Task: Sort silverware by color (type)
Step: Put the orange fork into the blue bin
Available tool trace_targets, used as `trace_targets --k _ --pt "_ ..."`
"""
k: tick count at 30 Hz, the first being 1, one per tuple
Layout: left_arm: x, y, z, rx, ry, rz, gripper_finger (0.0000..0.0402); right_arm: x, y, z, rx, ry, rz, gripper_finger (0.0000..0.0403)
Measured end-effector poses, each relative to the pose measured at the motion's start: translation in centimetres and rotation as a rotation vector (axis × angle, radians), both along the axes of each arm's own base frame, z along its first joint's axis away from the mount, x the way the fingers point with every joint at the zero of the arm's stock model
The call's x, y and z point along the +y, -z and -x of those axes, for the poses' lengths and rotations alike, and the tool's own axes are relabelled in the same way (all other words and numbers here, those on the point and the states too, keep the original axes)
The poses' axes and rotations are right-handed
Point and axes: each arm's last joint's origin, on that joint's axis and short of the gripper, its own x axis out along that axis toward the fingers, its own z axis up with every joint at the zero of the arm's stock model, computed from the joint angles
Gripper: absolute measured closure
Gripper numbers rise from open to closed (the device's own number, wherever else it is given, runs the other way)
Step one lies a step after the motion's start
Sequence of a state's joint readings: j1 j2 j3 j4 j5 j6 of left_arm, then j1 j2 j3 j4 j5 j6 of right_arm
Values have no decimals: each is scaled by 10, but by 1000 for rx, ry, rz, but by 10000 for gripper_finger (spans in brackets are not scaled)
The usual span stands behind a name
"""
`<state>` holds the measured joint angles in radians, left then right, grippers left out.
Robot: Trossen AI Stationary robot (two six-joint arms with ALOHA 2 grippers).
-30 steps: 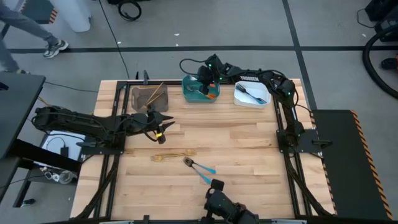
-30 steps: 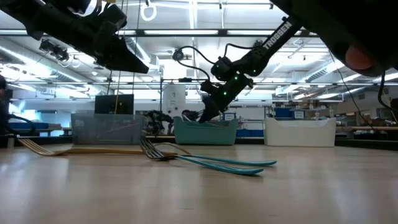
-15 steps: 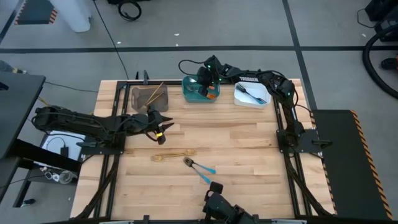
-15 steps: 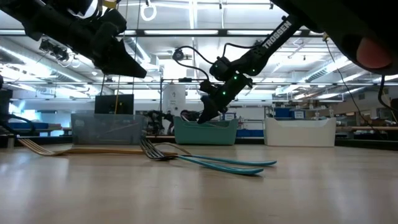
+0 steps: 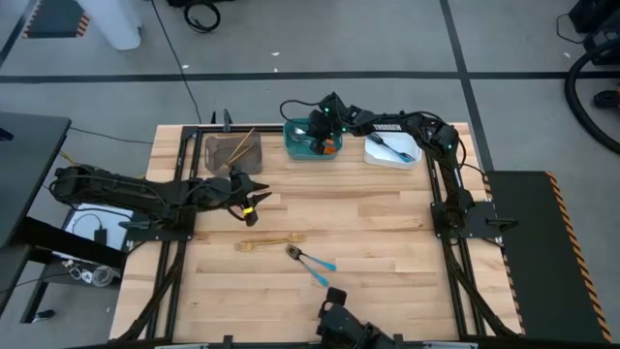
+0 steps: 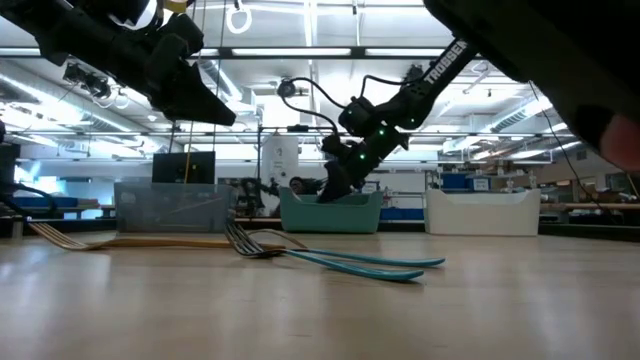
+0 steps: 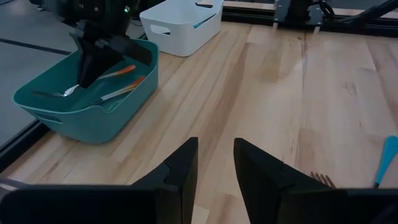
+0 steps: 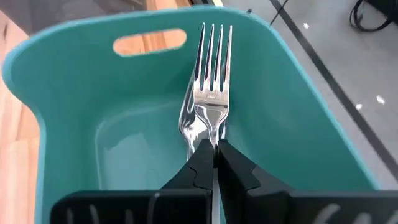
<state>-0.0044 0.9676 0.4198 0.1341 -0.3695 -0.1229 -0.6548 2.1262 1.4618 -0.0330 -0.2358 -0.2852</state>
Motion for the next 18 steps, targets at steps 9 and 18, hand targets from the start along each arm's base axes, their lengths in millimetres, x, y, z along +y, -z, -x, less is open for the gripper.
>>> trace_targets --k 9,18 --pt "0 0 0 -4 1 -2 290 7 4 -1 38 25 -59 389" --pt "0 -5 -2 -73 -9 27 290 8 7 2 77 39 -76 389"
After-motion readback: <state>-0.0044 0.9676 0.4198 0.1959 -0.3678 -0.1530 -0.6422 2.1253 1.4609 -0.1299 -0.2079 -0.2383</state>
